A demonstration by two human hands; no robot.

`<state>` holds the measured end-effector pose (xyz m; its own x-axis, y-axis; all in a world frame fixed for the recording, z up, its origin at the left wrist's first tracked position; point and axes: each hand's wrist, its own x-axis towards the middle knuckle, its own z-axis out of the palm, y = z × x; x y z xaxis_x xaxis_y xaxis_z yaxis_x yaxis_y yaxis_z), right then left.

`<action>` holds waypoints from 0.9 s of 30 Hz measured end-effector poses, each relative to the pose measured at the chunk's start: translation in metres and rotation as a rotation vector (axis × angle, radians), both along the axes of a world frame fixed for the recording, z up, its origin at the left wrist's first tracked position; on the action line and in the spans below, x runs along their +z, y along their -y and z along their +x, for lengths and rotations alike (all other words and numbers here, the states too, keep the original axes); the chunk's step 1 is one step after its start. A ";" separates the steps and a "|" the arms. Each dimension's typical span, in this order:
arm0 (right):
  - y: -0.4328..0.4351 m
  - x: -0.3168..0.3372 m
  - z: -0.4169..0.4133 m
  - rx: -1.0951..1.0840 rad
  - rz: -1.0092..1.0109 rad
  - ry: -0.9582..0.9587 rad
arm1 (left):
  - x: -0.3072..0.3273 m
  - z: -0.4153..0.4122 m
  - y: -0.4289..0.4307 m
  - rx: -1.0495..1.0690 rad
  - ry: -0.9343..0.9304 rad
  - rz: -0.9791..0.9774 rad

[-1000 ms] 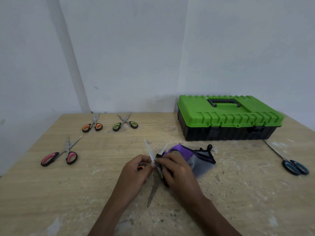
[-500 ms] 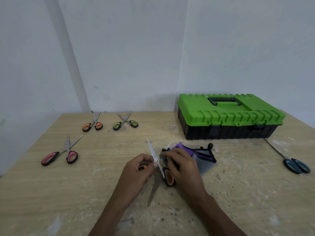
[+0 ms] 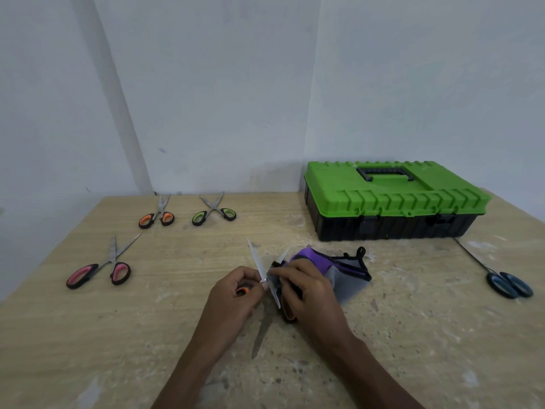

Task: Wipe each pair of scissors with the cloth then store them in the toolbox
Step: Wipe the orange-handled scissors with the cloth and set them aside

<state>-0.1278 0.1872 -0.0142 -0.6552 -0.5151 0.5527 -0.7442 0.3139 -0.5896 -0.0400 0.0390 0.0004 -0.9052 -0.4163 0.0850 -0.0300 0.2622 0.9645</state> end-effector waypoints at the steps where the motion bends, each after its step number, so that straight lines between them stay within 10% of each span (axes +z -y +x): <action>1: -0.001 0.000 0.000 0.008 0.005 -0.005 | 0.000 0.000 0.000 -0.002 -0.002 0.004; 27: -0.021 0.013 -0.018 -0.340 -0.215 -0.007 | 0.002 0.001 0.001 0.008 -0.007 0.003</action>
<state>-0.1457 0.2079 -0.0010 -0.7644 -0.1418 0.6290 -0.6231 0.4134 -0.6640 -0.0390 0.0380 0.0020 -0.9011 -0.4240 0.0904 -0.0251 0.2592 0.9655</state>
